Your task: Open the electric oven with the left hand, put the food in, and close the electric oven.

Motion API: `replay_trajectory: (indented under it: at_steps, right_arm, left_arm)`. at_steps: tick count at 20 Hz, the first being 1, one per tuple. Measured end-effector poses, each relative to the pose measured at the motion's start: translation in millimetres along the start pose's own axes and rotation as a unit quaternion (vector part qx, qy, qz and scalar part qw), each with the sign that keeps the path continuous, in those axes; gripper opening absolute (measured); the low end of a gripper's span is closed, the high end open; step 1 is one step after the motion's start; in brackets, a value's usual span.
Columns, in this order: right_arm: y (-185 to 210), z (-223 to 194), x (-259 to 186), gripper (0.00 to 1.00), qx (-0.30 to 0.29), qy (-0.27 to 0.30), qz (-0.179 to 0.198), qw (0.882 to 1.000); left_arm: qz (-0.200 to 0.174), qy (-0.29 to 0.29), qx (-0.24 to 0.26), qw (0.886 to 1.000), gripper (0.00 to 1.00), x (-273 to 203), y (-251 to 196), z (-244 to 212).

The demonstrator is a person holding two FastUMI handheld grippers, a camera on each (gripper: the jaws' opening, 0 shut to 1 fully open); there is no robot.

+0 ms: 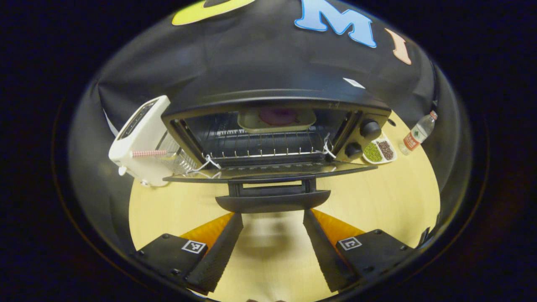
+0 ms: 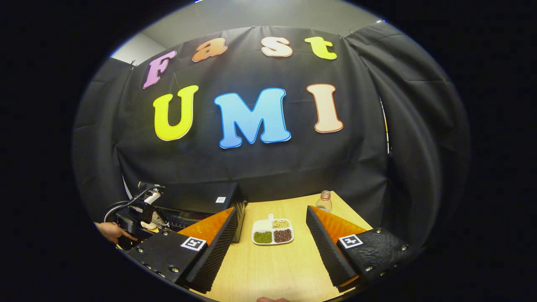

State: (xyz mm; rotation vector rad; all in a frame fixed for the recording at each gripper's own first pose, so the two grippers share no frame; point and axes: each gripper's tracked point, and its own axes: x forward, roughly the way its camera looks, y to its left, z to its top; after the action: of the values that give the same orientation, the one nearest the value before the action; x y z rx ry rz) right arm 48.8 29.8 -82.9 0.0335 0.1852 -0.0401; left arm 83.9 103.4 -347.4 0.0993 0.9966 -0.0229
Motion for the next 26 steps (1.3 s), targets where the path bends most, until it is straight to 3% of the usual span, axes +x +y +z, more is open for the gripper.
replay_trajectory:
  at_steps: [4, 8, 11, 14, 19, 22, 26]
  right_arm:
    - [-5.1, -1.7, -0.8, 0.99, 0.006, 0.005, -0.004, 1.000]
    - [-3.7, 4.8, 0.4, 0.99, 0.002, -0.002, 0.004, 1.000]
    - [2.9, 20.3, 1.8, 0.99, 0.003, -0.012, 0.016, 1.000]
    - [10.9, 47.6, 0.2, 0.99, 0.006, -0.034, 0.025, 0.999]
    - [24.7, 93.9, -16.8, 0.99, 0.001, -0.086, 0.038, 0.996]
    - [30.6, 95.8, -22.8, 0.99, -0.013, -0.094, 0.042, 0.995]
    - [35.5, 92.3, -28.7, 0.99, -0.008, -0.089, 0.043, 0.995]
  left_arm:
    - [0.001, -0.041, 0.000, 0.999, 0.98, -22.3, -3.9, 17.6]
    - [-0.012, -0.118, 0.010, 0.993, 1.00, -60.5, -24.1, 48.1]
    - [-0.034, -0.231, 0.011, 0.972, 0.96, -126.7, -53.5, 87.3]
    - [-0.040, -0.356, 0.003, 0.934, 0.98, -216.6, -74.9, 128.0]
    - [-0.002, -0.446, 0.005, 0.895, 1.00, -316.9, -79.8, 134.8]
    - [-0.001, -0.465, 0.013, 0.885, 1.00, -336.7, -84.5, 132.3]
    - [-0.014, -0.457, 0.021, 0.889, 1.00, -336.5, -91.7, 126.8]
